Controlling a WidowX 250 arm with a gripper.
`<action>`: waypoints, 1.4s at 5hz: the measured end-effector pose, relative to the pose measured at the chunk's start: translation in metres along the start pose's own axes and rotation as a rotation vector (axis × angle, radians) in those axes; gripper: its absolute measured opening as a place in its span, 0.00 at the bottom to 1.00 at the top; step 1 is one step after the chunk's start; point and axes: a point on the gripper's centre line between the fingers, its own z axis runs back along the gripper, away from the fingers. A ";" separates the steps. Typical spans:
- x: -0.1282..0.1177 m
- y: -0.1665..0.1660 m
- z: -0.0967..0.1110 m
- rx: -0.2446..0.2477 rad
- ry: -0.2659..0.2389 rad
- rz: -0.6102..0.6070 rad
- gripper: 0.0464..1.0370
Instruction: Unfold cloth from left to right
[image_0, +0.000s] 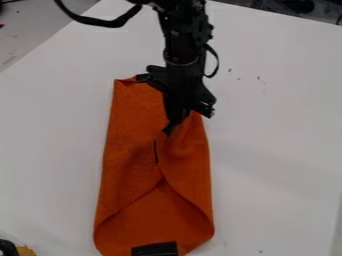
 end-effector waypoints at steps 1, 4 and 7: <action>0.012 -0.022 -0.005 -0.030 -0.001 -0.064 0.01; 0.044 -0.057 -0.019 -0.062 0.023 -0.105 0.01; 0.079 -0.089 -0.025 -0.087 0.037 -0.019 0.23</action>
